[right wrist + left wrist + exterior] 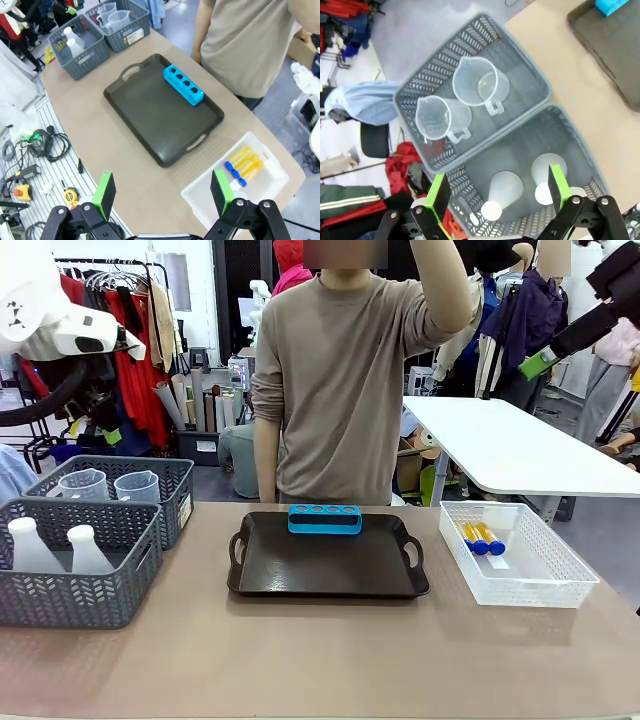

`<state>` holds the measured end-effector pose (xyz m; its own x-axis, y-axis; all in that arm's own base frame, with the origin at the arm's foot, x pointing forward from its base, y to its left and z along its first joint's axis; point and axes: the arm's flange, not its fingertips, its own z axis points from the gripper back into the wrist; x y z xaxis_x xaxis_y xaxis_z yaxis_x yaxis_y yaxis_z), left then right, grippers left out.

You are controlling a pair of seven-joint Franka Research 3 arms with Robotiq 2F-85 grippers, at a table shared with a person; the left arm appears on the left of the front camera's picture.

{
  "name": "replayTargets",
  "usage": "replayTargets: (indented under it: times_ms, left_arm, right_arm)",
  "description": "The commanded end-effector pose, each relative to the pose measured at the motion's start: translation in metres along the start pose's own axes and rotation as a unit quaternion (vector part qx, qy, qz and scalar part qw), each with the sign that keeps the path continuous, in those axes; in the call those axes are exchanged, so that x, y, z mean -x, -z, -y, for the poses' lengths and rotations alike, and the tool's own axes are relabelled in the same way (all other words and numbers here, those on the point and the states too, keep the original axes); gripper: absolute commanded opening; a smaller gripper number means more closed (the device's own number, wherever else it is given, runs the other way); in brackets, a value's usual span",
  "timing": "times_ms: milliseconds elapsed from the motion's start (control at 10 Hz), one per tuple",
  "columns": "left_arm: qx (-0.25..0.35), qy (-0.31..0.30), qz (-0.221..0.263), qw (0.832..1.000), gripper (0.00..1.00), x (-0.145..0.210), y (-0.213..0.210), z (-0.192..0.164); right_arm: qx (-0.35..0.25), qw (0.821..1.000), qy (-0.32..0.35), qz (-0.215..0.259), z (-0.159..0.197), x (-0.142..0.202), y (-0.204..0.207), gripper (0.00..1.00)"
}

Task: Prepare the laboratory tools.
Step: Pick up one Large Measuring Cup and place it on the Handle tray.

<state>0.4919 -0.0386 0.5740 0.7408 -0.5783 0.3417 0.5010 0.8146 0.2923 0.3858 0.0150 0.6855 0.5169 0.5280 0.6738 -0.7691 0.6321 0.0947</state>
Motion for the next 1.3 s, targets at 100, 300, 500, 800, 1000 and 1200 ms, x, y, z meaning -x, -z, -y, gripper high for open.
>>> replayTargets:
  times_ms: [100,300,500,800,1000,1200]
  left_arm:
    - [-0.024,-0.115,-0.098,0.988,1.0,-0.026,0.043,-0.009]
    - [-0.027,-0.151,-0.131,0.979,1.0,-0.035,0.067,-0.014]
    - [-0.02,-0.186,-0.13,0.974,1.0,-0.041,0.094,-0.022]
    - [0.019,-0.208,-0.131,0.969,1.0,-0.046,0.132,-0.029]
    - [0.04,-0.21,-0.135,0.968,1.0,-0.046,0.155,-0.036]
    - [0.037,-0.215,-0.137,0.966,1.0,-0.04,0.175,-0.036]
  right_arm:
    - [-0.002,1.0,0.004,0.004,-0.001,-0.002,-0.001,1.0]
    - [-0.002,1.0,0.004,0.004,-0.001,-0.002,-0.001,1.0]
    - [-0.002,1.0,0.004,0.004,-0.001,-0.002,-0.001,1.0]
    - [-0.002,1.0,0.004,0.004,-0.001,-0.002,-0.001,1.0]
    - [-0.002,1.0,0.004,0.004,-0.001,-0.002,-0.001,1.0]
    - [-0.002,1.0,0.004,0.004,-0.001,-0.002,-0.001,1.0]
